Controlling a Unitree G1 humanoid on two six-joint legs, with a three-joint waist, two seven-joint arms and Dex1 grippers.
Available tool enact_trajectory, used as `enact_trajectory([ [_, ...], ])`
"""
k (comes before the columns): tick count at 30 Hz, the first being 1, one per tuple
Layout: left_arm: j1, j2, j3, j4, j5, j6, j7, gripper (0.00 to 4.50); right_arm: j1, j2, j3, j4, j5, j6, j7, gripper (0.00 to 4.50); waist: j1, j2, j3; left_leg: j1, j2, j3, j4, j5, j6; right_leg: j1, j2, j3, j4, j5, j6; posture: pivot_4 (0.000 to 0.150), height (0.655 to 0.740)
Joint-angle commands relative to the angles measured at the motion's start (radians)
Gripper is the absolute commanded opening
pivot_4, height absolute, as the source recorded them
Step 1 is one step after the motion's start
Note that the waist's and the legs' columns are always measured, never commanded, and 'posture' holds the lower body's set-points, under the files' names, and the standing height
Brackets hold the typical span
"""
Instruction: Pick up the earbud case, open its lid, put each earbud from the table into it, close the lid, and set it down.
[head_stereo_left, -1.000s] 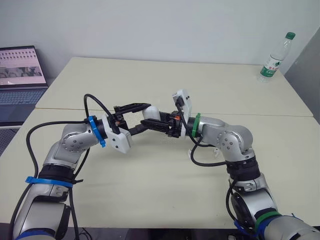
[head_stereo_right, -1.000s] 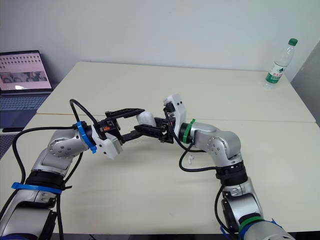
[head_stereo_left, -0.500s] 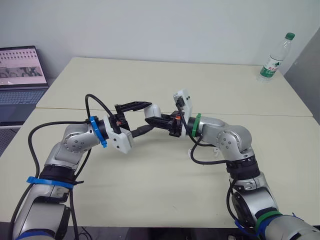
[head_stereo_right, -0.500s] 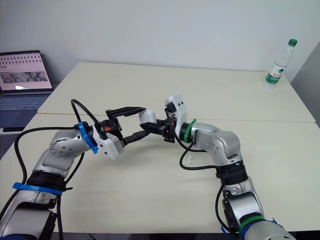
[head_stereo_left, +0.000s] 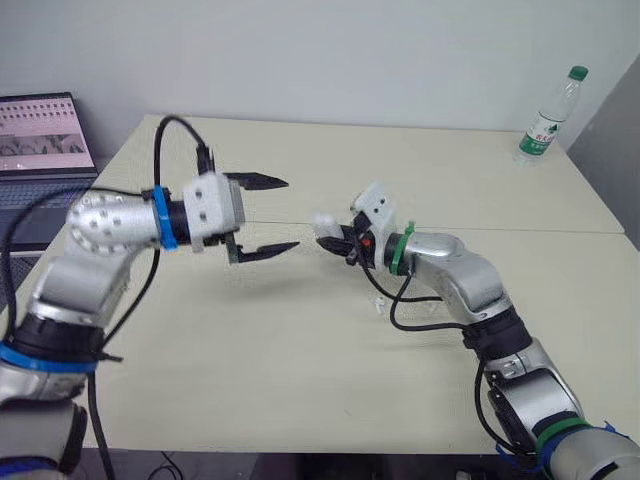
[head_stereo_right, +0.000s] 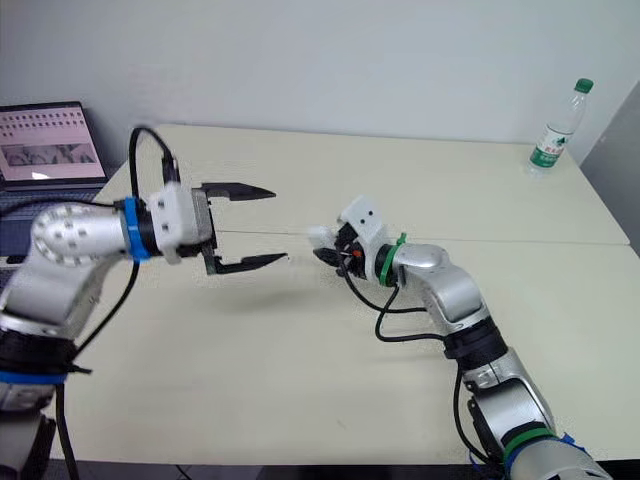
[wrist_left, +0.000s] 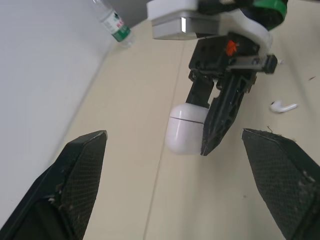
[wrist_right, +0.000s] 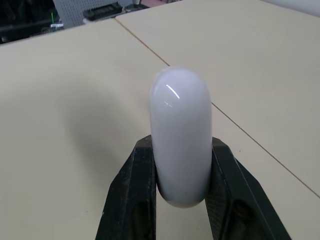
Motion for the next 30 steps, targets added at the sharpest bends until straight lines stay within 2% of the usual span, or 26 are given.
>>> enact_trajectory([
  [1, -0.059, 0.010, -0.038, 0.043, 0.018, 0.109, -0.119, 3.58, -0.012, -0.004, 0.024, -0.031, -0.044, -0.065, 0.030, 0.86, -0.001, 0.000, 0.000, 0.000, 0.000, 0.000, 0.000, 0.000, 0.000, 0.000, 0.001, 0.000, 0.000, 0.000, 0.000, 0.150, 0.7400],
  [3, -0.096, -0.009, -0.060, 0.082, 0.059, 0.130, -0.148, 2.97, -0.019, -0.008, 0.046, -0.038, -0.074, -0.088, 0.044, 0.86, 0.000, 0.000, 0.000, 0.000, 0.000, 0.000, 0.000, 0.000, 0.000, 0.000, 0.001, 0.001, 0.000, 0.000, 0.000, 0.150, 0.7400],
  [9, -0.178, -0.079, -0.112, 0.235, 0.201, 0.025, -0.222, 2.97, -0.034, -0.004, 0.085, -0.061, -0.149, -0.135, 0.063, 0.86, 0.003, 0.000, 0.000, 0.000, 0.000, 0.000, 0.000, 0.000, 0.000, -0.001, 0.001, 0.001, 0.001, 0.000, -0.001, 0.150, 0.7400],
  [15, -0.230, -0.144, -0.122, 0.318, 0.277, -0.045, -0.263, 2.97, -0.040, 0.002, 0.111, -0.083, -0.208, -0.161, 0.070, 0.86, 0.004, 0.000, 0.000, 0.000, 0.000, 0.001, 0.000, 0.000, 0.000, -0.001, -0.001, 0.002, 0.001, 0.000, -0.001, 0.150, 0.7400],
  [30, -0.251, -0.212, -0.112, 0.345, 0.339, -0.064, -0.295, 2.97, -0.049, 0.044, 0.098, -0.097, -0.239, -0.145, 0.078, 0.86, 0.003, 0.000, 0.000, 0.000, 0.000, 0.001, 0.001, 0.000, 0.000, -0.001, -0.004, 0.002, 0.003, 0.000, -0.001, 0.150, 0.7400],
])
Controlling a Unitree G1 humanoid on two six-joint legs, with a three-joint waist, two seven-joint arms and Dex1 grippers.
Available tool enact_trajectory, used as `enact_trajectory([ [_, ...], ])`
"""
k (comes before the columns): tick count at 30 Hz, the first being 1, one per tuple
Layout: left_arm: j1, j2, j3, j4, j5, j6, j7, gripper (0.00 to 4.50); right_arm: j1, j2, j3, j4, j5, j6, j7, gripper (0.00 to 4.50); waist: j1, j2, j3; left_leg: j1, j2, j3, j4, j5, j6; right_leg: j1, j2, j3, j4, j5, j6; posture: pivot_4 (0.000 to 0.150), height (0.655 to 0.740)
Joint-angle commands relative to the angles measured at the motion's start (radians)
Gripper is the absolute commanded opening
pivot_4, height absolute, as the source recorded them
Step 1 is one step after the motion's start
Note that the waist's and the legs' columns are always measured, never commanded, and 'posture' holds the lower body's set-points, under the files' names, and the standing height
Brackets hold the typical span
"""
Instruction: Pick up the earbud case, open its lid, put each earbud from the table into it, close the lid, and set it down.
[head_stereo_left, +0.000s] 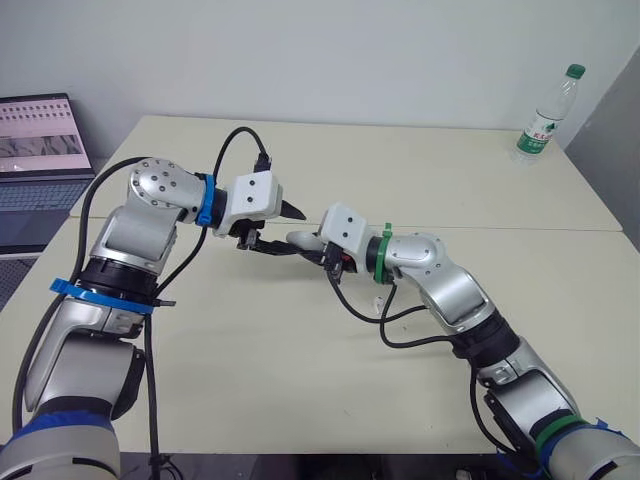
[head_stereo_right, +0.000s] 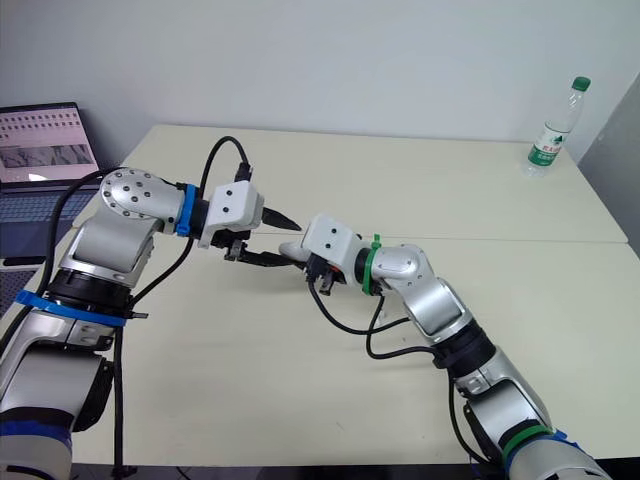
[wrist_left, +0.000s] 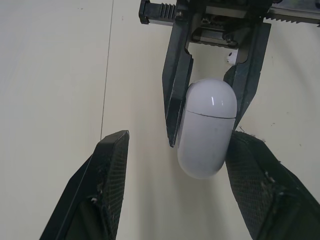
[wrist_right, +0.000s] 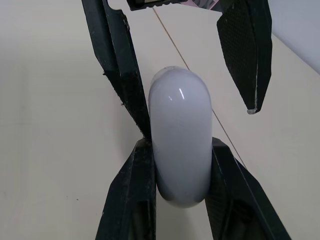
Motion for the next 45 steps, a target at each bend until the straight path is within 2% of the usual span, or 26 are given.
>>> enact_trajectory([
  [1, -0.023, -0.003, 0.015, -0.020, 0.007, -0.013, -0.011, 2.97, -0.040, 0.019, -0.013, -0.044, 0.002, -0.008, 0.006, 0.86, 0.000, 0.000, 0.000, 0.000, 0.000, 0.000, 0.000, 0.000, 0.000, 0.000, 0.000, 0.000, 0.000, 0.000, 0.000, 0.150, 0.7400],
  [4, -0.022, -0.001, 0.014, -0.026, 0.009, -0.003, -0.024, 2.40, -0.048, 0.022, -0.013, -0.039, -0.002, -0.010, 0.008, 0.86, 0.000, 0.000, 0.000, 0.000, 0.000, 0.000, 0.000, 0.000, 0.000, 0.000, 0.000, 0.000, 0.000, 0.000, 0.000, 0.150, 0.7400],
  [9, -0.019, 0.001, 0.017, -0.038, 0.015, 0.018, -0.037, 0.83, -0.057, 0.018, -0.011, -0.032, -0.017, -0.019, 0.019, 0.86, 0.000, 0.000, 0.000, 0.000, 0.000, 0.000, 0.000, 0.000, 0.000, 0.000, 0.000, 0.000, 0.000, 0.000, 0.000, 0.150, 0.7400],
  [10, -0.020, 0.000, 0.019, -0.041, 0.013, 0.026, -0.039, 0.78, -0.057, 0.019, -0.010, -0.031, -0.020, -0.021, 0.022, 0.86, 0.000, 0.000, 0.000, 0.000, 0.000, 0.000, 0.000, 0.000, 0.000, 0.000, 0.000, 0.000, 0.000, 0.000, 0.000, 0.150, 0.7400],
  [18, -0.027, -0.019, 0.040, -0.041, -0.003, 0.100, -0.022, 0.78, -0.057, 0.017, -0.019, -0.023, -0.025, -0.033, 0.040, 0.86, 0.000, 0.000, 0.000, 0.000, 0.000, 0.000, 0.000, 0.000, 0.000, 0.000, 0.000, 0.000, 0.000, 0.000, 0.000, 0.150, 0.7400],
  [19, -0.025, -0.022, 0.048, -0.039, -0.011, 0.122, -0.019, 0.78, -0.052, 0.015, -0.026, -0.026, -0.017, -0.033, 0.045, 1.59, 0.000, 0.000, 0.000, 0.000, 0.000, 0.000, 0.000, 0.000, 0.000, 0.000, 0.000, 0.000, 0.000, 0.000, 0.000, 0.150, 0.7400],
  [20, -0.022, -0.023, 0.056, -0.035, -0.019, 0.145, -0.015, 0.78, -0.043, 0.008, -0.036, -0.033, -0.008, -0.030, 0.050, 1.81, 0.000, 0.000, 0.000, 0.000, 0.000, 0.000, 0.000, 0.000, 0.000, 0.000, 0.000, 0.000, 0.000, 0.000, 0.000, 0.150, 0.7400],
  [27, 0.010, -0.012, 0.108, -0.045, -0.078, 0.288, -0.002, 0.78, 0.020, -0.038, -0.133, -0.115, 0.055, 0.012, 0.042, 4.40, 0.000, 0.000, 0.000, 0.000, 0.000, -0.001, 0.000, 0.000, 0.000, 0.000, 0.000, -0.001, 0.001, 0.000, 0.000, 0.150, 0.7400],
  [33, 0.042, -0.005, 0.113, -0.076, -0.080, 0.297, 0.009, 0.78, 0.019, -0.035, -0.156, -0.135, 0.062, 0.033, 0.004, 4.46, -0.001, 0.000, 0.000, 0.000, 0.000, -0.001, 0.001, 0.000, 0.000, 0.000, 0.000, -0.001, 0.002, 0.000, 0.000, 0.150, 0.7400],
  [45, 0.068, -0.002, 0.120, -0.136, -0.108, 0.343, -0.002, 0.78, -0.032, -0.024, -0.200, -0.045, 0.059, 0.024, -0.060, 4.46, 0.000, 0.000, 0.000, 0.000, 0.000, -0.001, 0.001, 0.000, 0.000, 0.000, 0.000, -0.001, 0.002, 0.000, 0.000, 0.150, 0.7400],
])
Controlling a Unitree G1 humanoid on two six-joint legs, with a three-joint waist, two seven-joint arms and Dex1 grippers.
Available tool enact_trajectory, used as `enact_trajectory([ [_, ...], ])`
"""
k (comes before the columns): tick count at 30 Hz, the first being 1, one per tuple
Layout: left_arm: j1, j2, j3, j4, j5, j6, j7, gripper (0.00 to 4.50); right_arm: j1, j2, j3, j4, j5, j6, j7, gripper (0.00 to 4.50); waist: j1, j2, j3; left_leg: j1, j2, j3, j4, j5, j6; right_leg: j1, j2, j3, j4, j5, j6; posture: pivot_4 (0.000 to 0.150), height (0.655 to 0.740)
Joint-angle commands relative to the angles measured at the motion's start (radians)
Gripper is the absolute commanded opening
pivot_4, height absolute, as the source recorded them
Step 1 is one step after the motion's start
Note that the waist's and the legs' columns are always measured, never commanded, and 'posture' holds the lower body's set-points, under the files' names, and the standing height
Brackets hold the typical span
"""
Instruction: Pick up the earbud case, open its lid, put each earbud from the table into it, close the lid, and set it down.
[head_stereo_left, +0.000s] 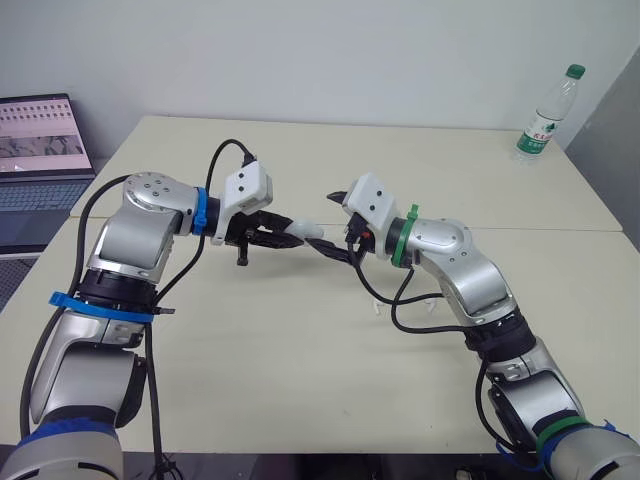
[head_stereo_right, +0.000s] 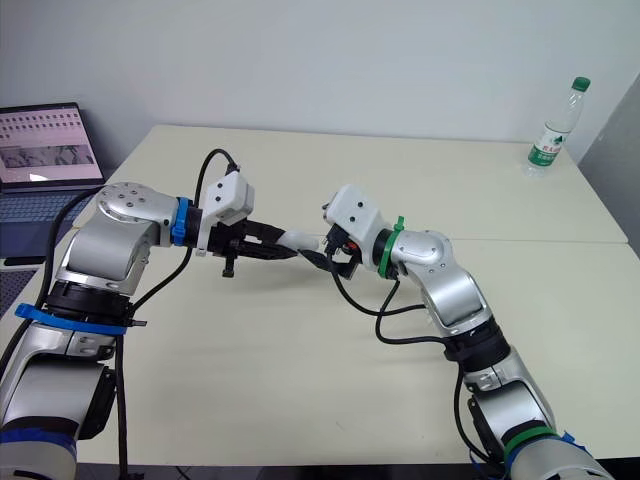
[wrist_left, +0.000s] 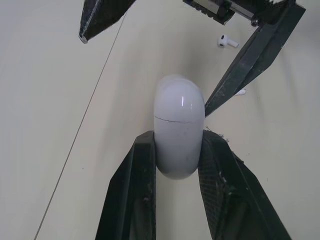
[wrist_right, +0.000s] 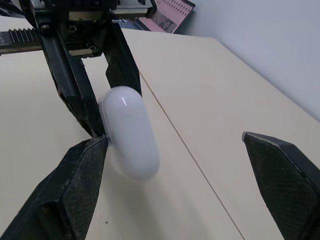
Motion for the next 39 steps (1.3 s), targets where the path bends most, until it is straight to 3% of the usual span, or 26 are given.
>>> enact_trajectory([
  [1, 0.009, 0.017, 0.021, -0.047, -0.027, 0.004, -0.012, 0.78, -0.039, 0.003, -0.078, 0.005, 0.023, -0.001, -0.043, 4.46, 0.000, 0.000, 0.000, 0.000, 0.000, 0.000, 0.000, 0.000, 0.000, 0.000, 0.000, 0.000, 0.000, 0.000, 0.000, 0.150, 0.7400],
  [15, 0.049, -0.001, 0.040, -0.049, -0.020, -0.025, 0.028, 0.78, -0.067, -0.007, -0.197, -0.077, 0.221, 0.237, -0.024, 4.46, 0.006, 0.000, 0.000, 0.000, 0.000, 0.001, 0.000, 0.000, 0.000, 0.000, 0.000, 0.000, 0.000, 0.000, 0.000, 0.150, 0.7400],
  [20, 0.076, -0.084, 0.124, -0.040, -0.021, -0.074, 0.217, 0.78, -0.012, -0.100, -0.201, -0.129, 0.288, 0.322, 0.047, 4.46, 0.008, 0.000, 0.000, 0.000, 0.000, 0.000, 0.000, 0.000, 0.000, 0.000, -0.001, 0.000, -0.001, 0.000, 0.000, 0.150, 0.7400],
  [25, 0.214, -0.189, 0.211, -0.152, -0.005, -0.124, 0.469, 0.78, 0.152, -0.245, -0.166, -0.202, 0.278, 0.369, 0.078, 4.46, 0.010, 0.000, 0.000, -0.001, -0.001, 0.000, 0.000, 0.000, 0.000, 0.001, -0.003, 0.001, -0.002, 0.000, 0.000, 0.150, 0.7400],
  [31, 0.383, -0.306, 0.263, -0.363, -0.001, -0.088, 0.723, 0.78, 0.393, -0.251, -0.143, -0.344, 0.245, 0.362, -0.031, 4.46, 0.008, 0.000, 0.000, -0.002, 0.000, -0.004, 0.000, 0.000, 0.000, 0.001, -0.003, 0.002, -0.002, 0.000, 0.000, 0.150, 0.7400],
  [35, 0.460, -0.343, 0.257, -0.468, -0.001, -0.044, 0.818, 0.78, 0.500, -0.207, -0.128, -0.404, 0.213, 0.361, -0.126, 3.60, 0.008, -0.001, -0.001, 0.000, 0.000, -0.004, 0.000, 0.000, 0.000, 0.003, -0.002, 0.002, -0.001, 0.000, 0.000, 0.150, 0.7400],
  [38, 0.489, -0.350, 0.257, -0.513, -0.002, -0.018, 0.860, 0.78, 0.536, -0.184, -0.122, -0.429, 0.194, 0.372, -0.181, 2.60, 0.009, -0.001, -0.001, 0.000, -0.001, -0.004, 0.000, 0.000, 0.000, 0.003, -0.002, 0.002, -0.001, 0.000, 0.000, 0.150, 0.7400],
  [39, 0.493, -0.350, 0.258, -0.522, -0.003, -0.010, 0.872, 0.78, 0.543, -0.178, -0.120, -0.434, 0.192, 0.377, -0.196, 2.60, 0.009, -0.001, -0.001, 0.000, -0.001, -0.004, 0.000, 0.000, 0.000, 0.003, -0.002, 0.002, -0.001, 0.000, 0.000, 0.150, 0.7400],
])
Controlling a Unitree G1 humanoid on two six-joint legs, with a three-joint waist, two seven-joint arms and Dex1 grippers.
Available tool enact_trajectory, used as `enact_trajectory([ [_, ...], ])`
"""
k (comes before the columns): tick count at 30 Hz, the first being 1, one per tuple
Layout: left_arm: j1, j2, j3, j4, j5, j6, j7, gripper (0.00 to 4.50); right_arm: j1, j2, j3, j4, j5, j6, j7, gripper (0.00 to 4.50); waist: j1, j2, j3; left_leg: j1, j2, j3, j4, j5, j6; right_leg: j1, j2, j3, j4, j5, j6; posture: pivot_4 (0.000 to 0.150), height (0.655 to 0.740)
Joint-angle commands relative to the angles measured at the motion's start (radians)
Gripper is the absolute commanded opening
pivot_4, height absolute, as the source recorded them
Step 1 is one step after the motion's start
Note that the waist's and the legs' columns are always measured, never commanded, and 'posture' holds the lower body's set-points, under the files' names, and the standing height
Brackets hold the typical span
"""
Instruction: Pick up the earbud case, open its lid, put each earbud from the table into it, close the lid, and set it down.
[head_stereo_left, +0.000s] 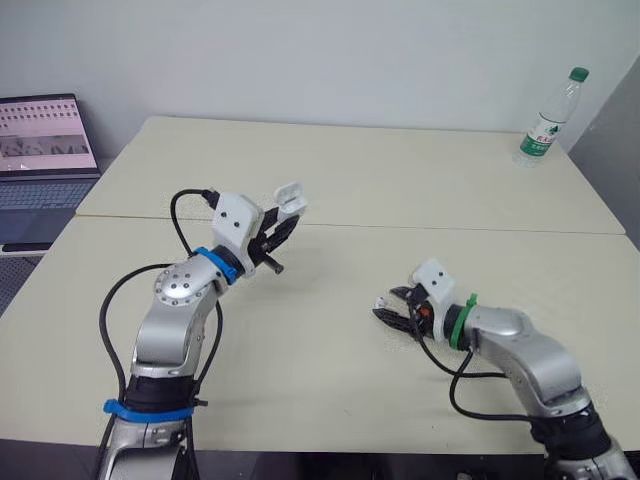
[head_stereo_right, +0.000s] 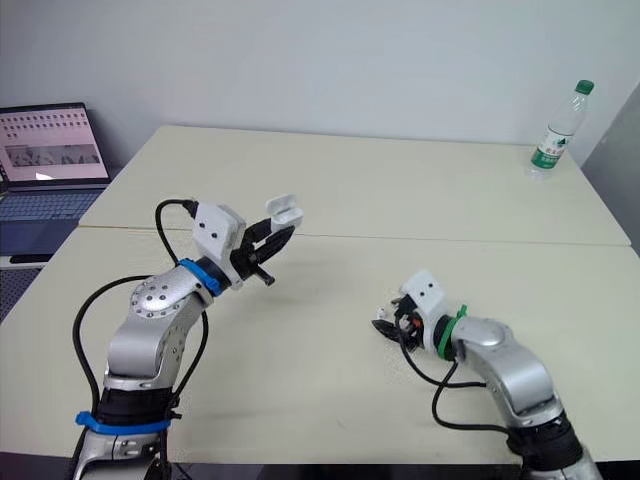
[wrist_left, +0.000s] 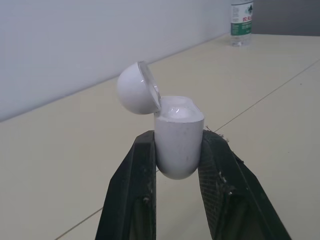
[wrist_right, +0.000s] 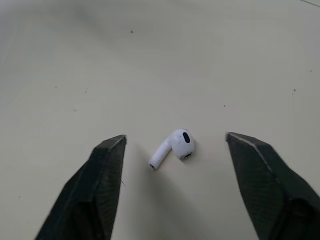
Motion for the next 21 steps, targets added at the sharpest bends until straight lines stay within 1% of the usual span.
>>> enact_trajectory([
  [1, 0.004, 0.000, 0.016, -0.080, -0.006, 0.017, 0.050, 0.78, 0.015, 0.019, -0.011, -0.064, -0.018, 0.008, -0.062, 2.60, 0.001, 0.000, 0.000, 0.000, 0.000, 0.000, 0.000, 0.000, 0.000, 0.000, 0.000, 0.000, 0.000, 0.000, 0.000, 0.150, 0.7400],
  [9, -0.008, 0.021, 0.007, -0.090, -0.011, 0.032, 0.063, 0.78, 0.018, 0.048, 0.030, -0.031, -0.044, 0.002, -0.113, 2.60, 0.001, 0.000, 0.000, 0.000, 0.000, 0.000, 0.000, 0.000, 0.000, 0.000, 0.001, -0.001, -0.001, 0.000, 0.000, 0.150, 0.7400],
  [16, -0.030, 0.042, 0.010, -0.072, -0.007, 0.019, 0.058, 0.78, 0.023, 0.059, 0.074, -0.039, -0.024, 0.019, -0.081, 2.60, 0.000, 0.000, 0.000, 0.000, 0.000, -0.001, 0.000, 0.000, 0.000, 0.001, 0.001, -0.001, -0.001, 0.000, 0.000, 0.150, 0.7400],
  [21, -0.035, 0.050, 0.009, -0.067, -0.008, 0.015, 0.060, 0.78, 0.006, 0.069, 0.076, -0.006, -0.027, 0.010, -0.069, 2.60, 0.000, 0.000, 0.000, 0.000, 0.000, -0.001, 0.000, 0.000, 0.000, 0.001, 0.002, -0.001, -0.001, 0.000, 0.000, 0.150, 0.7400],
])
